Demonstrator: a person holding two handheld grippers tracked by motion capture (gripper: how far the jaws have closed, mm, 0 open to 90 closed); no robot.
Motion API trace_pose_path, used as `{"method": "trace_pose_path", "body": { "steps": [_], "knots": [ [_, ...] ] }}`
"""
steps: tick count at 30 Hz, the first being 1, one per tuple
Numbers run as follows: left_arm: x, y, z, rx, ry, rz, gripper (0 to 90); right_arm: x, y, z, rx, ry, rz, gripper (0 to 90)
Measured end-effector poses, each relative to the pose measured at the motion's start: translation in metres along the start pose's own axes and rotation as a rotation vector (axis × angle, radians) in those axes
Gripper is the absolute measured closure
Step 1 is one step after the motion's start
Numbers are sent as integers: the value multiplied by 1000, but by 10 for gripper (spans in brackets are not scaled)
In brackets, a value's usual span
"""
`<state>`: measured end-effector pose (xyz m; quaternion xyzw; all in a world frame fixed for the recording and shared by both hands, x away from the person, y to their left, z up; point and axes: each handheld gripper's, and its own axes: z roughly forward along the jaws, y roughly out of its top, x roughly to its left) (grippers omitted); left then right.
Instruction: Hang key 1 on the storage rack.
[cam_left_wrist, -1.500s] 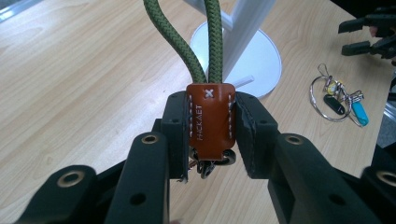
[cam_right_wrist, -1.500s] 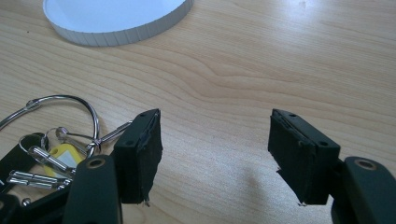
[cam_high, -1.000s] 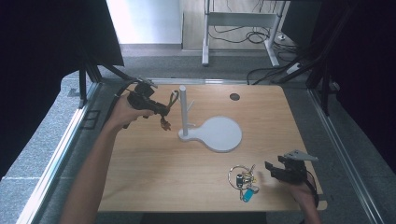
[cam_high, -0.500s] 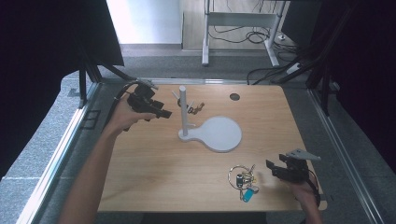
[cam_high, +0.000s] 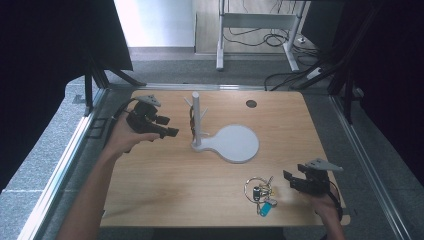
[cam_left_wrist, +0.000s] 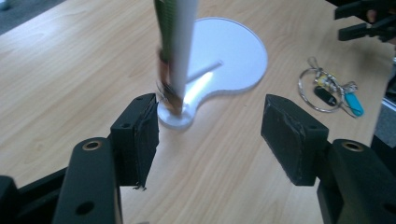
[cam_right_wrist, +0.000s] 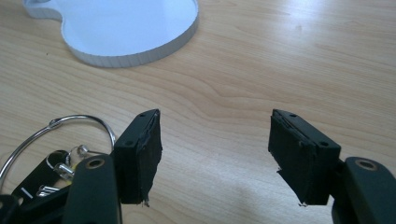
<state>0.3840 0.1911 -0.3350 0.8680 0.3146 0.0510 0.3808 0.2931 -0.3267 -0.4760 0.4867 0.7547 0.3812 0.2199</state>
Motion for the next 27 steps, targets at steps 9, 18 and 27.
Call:
{"method": "trace_pose_path", "body": {
  "steps": [9,18,27],
  "knots": [
    [-22,-14,2,4,-22,46,375,3,-2,3,15,0,-15,350],
    [-41,-24,6,7,-28,53,375,11,-1,4,22,23,-16,347],
    [-42,-37,10,31,-15,32,368,16,1,3,22,15,-14,352]
  ]
}}
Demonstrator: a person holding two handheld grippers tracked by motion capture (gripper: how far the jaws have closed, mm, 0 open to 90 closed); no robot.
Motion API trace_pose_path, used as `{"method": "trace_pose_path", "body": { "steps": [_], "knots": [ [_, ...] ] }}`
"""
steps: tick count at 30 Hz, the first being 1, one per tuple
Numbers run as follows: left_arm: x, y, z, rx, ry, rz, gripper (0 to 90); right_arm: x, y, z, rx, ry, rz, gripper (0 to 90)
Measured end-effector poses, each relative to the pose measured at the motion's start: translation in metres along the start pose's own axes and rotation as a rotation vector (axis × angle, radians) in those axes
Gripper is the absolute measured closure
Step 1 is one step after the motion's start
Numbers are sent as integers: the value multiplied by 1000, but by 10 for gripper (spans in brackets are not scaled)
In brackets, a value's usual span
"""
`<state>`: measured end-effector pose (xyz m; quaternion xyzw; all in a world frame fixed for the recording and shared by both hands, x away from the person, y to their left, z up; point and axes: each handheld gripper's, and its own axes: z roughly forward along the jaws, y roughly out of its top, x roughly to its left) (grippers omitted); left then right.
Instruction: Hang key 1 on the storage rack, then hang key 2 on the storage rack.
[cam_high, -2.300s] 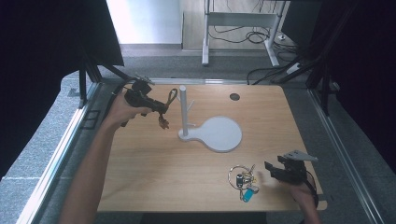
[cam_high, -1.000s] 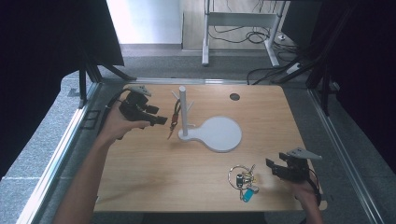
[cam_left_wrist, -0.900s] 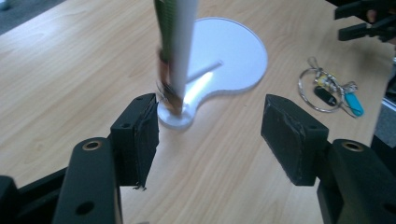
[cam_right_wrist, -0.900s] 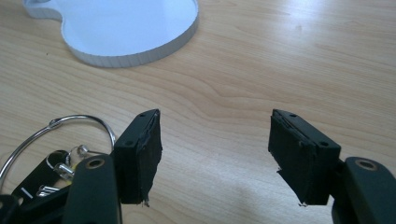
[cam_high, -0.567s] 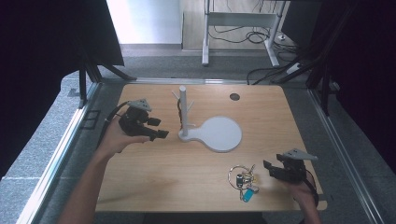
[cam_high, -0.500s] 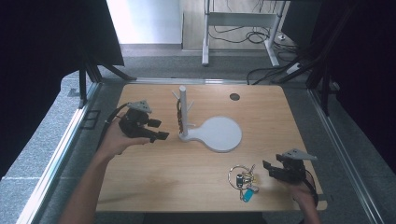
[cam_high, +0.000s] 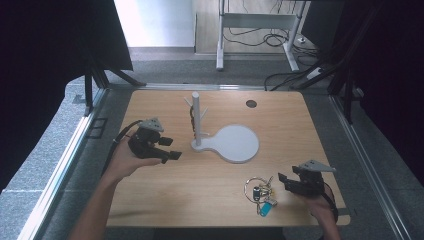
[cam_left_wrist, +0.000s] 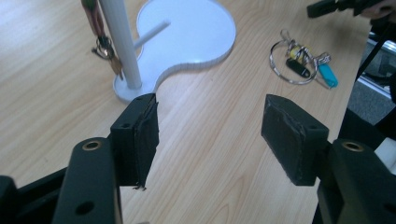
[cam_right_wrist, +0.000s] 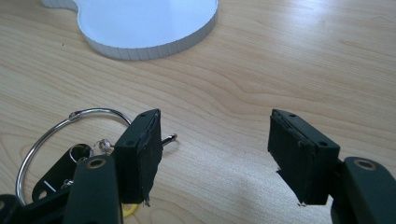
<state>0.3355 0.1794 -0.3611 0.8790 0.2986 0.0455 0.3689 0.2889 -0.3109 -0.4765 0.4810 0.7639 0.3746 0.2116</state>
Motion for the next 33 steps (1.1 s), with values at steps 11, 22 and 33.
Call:
{"method": "trace_pose_path", "body": {
  "steps": [11,22,33],
  "knots": [
    [2,-18,14,19,7,-28,360,8,3,2,12,4,-32,380],
    [1,-46,25,26,13,-81,361,17,4,-3,59,45,-33,419],
    [-2,-61,32,28,37,-107,366,27,16,11,210,85,-156,498]
  ]
}}
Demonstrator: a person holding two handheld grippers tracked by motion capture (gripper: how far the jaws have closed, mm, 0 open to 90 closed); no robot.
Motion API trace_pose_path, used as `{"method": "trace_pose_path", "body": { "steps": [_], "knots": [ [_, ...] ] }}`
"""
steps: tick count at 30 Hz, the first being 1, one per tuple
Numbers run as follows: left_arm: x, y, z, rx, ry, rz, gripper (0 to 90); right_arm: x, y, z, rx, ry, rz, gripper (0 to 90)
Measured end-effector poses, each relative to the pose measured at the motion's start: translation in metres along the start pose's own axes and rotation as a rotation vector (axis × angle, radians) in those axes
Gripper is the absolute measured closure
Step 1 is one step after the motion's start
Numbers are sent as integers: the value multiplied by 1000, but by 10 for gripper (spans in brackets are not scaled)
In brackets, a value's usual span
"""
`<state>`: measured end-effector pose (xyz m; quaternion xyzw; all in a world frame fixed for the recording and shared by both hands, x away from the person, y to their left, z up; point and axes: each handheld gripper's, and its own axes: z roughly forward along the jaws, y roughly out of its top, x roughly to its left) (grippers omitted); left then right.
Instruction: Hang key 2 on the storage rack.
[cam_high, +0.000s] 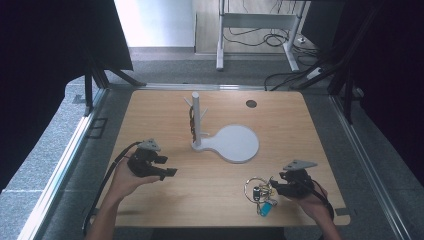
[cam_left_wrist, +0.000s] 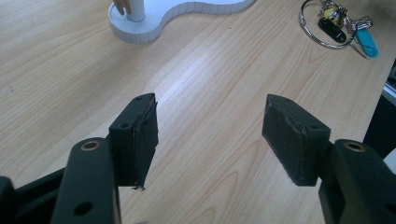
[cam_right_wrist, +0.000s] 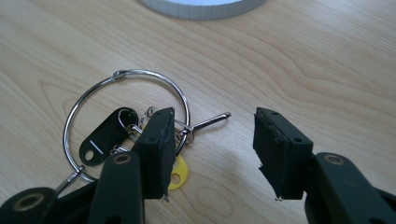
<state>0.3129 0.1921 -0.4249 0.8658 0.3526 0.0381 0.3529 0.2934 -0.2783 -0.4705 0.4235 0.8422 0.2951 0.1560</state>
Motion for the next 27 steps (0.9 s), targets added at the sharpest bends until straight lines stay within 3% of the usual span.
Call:
{"method": "trace_pose_path", "body": {
  "steps": [4,13,19,27],
  "knots": [
    [-4,-4,2,1,-4,3,366,-4,18,5,82,38,-102,540],
    [-5,-8,9,18,-12,7,367,-3,47,20,235,127,-272,616],
    [-3,-10,9,6,-22,-2,369,-2,56,30,294,155,-319,649],
    [-1,-11,10,6,-26,-11,369,2,62,39,315,173,-338,669]
  ]
}}
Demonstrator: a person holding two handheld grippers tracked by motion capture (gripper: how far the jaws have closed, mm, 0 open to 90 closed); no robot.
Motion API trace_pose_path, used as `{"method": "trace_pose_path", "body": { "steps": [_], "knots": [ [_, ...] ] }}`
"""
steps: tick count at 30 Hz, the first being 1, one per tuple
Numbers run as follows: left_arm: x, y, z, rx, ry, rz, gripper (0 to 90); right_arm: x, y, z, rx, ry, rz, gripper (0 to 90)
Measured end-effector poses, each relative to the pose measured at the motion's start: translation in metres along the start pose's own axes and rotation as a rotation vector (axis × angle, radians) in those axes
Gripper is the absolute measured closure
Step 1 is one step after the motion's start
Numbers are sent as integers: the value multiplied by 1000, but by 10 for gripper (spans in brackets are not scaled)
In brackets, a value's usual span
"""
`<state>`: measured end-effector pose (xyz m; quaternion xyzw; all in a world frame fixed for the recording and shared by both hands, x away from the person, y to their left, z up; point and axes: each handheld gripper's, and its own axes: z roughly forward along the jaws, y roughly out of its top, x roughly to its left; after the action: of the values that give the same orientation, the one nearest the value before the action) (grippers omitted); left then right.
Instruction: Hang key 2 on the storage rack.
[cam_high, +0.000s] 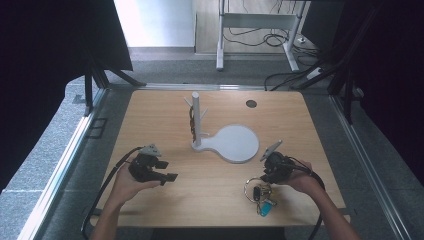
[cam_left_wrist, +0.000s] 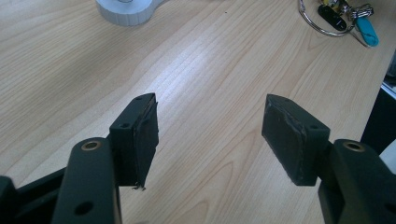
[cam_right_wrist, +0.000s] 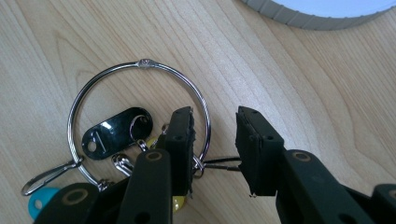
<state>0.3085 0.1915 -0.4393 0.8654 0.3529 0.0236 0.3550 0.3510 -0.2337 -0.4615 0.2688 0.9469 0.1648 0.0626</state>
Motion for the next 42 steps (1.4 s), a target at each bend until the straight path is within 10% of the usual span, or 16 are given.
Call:
{"method": "trace_pose_path", "body": {
  "steps": [42],
  "knots": [
    [1,-2,-1,-20,-33,-13,365,-2,27,26,176,55,-99,730]
  ]
}}
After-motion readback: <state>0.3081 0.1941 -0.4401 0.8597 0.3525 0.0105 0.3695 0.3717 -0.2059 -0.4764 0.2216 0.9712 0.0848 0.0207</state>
